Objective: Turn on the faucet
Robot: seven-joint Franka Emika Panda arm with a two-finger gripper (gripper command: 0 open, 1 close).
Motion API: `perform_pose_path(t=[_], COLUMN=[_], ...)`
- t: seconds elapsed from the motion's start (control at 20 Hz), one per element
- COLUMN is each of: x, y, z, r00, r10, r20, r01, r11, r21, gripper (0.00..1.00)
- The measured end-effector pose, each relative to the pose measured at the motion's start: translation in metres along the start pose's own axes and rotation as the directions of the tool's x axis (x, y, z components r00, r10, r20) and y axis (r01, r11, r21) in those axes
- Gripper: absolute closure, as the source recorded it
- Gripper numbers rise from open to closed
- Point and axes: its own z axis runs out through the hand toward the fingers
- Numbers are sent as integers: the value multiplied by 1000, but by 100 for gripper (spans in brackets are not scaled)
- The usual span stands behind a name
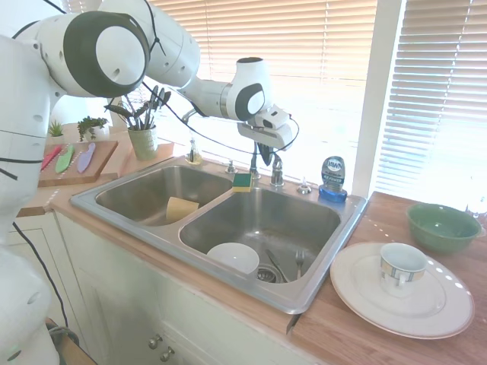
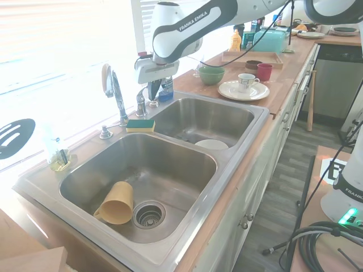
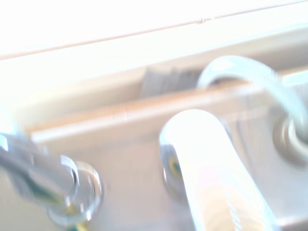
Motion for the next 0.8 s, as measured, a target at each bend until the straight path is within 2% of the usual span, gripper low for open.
perform_pose_path(t=[0.5, 0.8], x=[14, 14], y=[-26, -26], z=[-23, -23], r00=[998, 999], r10=[2, 0], r20=[-59, -47], r01=[1, 1], r11=[999, 999], r21=[55, 34], gripper=[100, 100])
